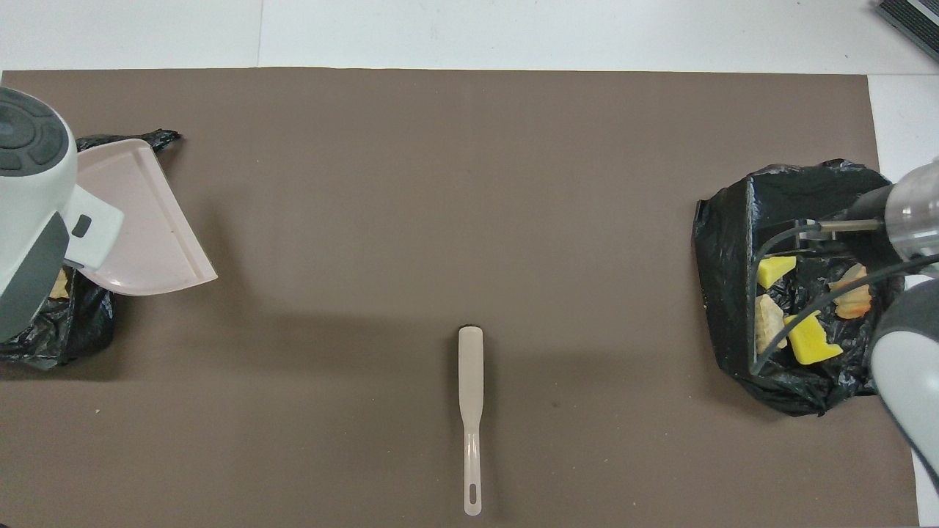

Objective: Sweep and dump trash in bin
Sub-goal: 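Place the empty dustpan at the table center with the left gripper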

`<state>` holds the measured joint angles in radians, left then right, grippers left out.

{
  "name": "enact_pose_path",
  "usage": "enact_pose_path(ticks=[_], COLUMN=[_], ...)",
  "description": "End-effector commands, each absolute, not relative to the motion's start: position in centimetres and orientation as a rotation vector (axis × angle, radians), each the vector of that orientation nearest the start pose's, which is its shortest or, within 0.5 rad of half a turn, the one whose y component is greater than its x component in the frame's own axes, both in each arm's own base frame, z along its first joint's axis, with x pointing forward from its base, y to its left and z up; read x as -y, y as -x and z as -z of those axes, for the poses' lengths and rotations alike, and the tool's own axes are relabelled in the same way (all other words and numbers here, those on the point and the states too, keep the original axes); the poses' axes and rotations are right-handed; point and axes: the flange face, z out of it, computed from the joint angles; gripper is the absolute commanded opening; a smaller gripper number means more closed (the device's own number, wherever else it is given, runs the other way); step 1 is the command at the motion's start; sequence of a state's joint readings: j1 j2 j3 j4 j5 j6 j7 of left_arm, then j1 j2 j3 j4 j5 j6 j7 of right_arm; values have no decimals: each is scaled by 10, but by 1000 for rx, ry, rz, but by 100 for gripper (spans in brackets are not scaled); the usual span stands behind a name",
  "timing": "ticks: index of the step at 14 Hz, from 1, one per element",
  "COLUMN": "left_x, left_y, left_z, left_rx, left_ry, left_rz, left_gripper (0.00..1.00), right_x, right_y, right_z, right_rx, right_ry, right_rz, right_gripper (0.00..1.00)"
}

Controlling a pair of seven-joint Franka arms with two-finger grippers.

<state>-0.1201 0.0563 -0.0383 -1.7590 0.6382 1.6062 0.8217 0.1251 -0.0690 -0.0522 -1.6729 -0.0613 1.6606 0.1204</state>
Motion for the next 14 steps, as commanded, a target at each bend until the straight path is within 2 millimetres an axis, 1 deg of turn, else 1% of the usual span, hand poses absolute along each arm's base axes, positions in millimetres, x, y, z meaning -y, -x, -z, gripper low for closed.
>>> enact_pose_path(ticks=[1,2,3,4,6,8,9,10,11,12,14], left_x=[47,58,64,75,92,121,146,179,212,245,292], left_y=[-537,-534,-533,-530,-528,-527,-524,-518,-514,-512,-507], left_z=[-520,-515,-508,-502,-498,-496,-493,-484,-473,-462,-443], left_rx=[-1164,-1119,-1066,-998,-810,-663,-613,-567,-509,-489,-447], left_ry=[2430,2503,2580,2648,2805,2912,2929,2935,2938,2941,2996], left_rz=[-433,-413,-407,-395,-339,-286,-278,-286,-295,-310,-348], left_gripper=[0,0,0,0,0,0,0,0,0,0,0], right_x=[-10,-1,4,5,5,8,10,9,5,5,3], right_y=[-544,-538,-533,-531,-531,-534,-535,-531,-528,-528,-528], right_z=[-624,-621,-616,-614,-614,-615,-621,-635,-639,-640,-641], right_rx=[-69,-101,-113,-112,-112,-117,-122,-116,-102,-100,-107], right_ry=[3171,3160,3154,3153,3155,3155,3156,3157,3155,3156,3155], right_rz=[32,-6,-26,-24,-21,-14,-5,15,-7,-2,13], right_gripper=[100,100,100,100,100,100,100,100,100,100,100])
